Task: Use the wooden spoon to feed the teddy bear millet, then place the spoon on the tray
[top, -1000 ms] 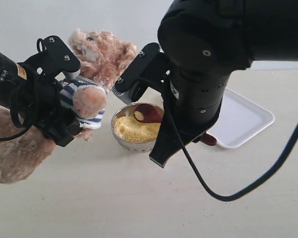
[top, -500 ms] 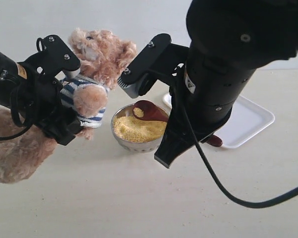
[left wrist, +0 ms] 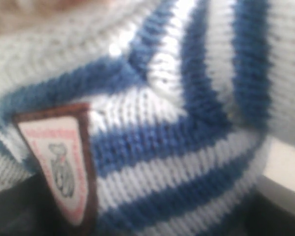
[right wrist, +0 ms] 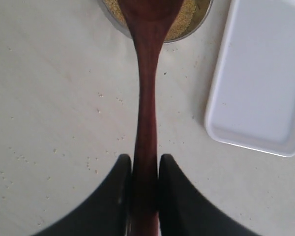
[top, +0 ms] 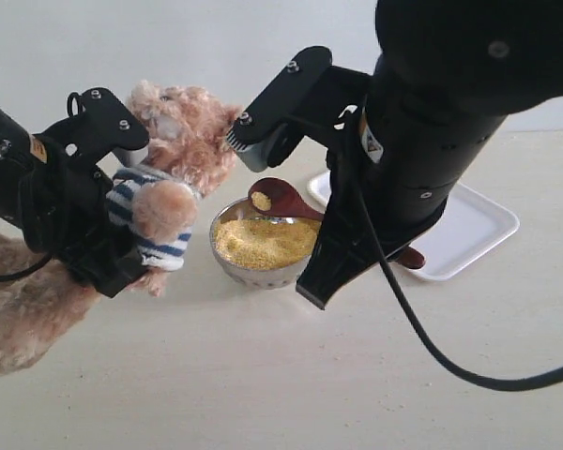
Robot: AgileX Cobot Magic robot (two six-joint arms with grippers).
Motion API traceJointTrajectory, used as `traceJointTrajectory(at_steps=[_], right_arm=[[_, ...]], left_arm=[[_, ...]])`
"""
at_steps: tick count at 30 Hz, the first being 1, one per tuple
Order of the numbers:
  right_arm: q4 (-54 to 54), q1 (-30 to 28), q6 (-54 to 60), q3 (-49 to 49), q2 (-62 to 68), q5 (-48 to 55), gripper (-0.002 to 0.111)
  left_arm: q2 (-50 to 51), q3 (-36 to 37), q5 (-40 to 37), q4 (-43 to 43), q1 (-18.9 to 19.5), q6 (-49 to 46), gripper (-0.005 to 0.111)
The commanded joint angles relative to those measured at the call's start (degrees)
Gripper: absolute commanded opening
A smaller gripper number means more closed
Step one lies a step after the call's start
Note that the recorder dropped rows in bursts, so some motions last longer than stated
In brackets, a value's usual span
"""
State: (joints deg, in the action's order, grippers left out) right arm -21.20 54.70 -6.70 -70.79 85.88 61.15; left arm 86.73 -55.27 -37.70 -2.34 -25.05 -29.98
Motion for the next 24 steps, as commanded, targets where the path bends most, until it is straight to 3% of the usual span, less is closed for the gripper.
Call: traceJointTrajectory(at_steps=[1,6,15,24], right_arm=[[0.9,-0.4,0.7,0.2,-2.5,0.1,0.000],[3.4,-0.2,4.0,0.2,-2.9,0.4,0.000],[5.2,-0.2,7.0,-0.7,-2.9,-1.7,0.000],[7.2,-0.2,9.2,-0.7,-2.9,-3.7,0.000]], left_arm=[[0.9,-0.3,-6.9,1.2,-0.3,-1.8,0.005],[3.9,-0.3,-11.5,1.3,-0.3,-1.8,0.005],[5.6,-0.5,-11.7,-0.5,-0.4,-1.8,0.005],[5.6,-1.1,-13.1,-7.9,-0.4,-6.3,0.005]])
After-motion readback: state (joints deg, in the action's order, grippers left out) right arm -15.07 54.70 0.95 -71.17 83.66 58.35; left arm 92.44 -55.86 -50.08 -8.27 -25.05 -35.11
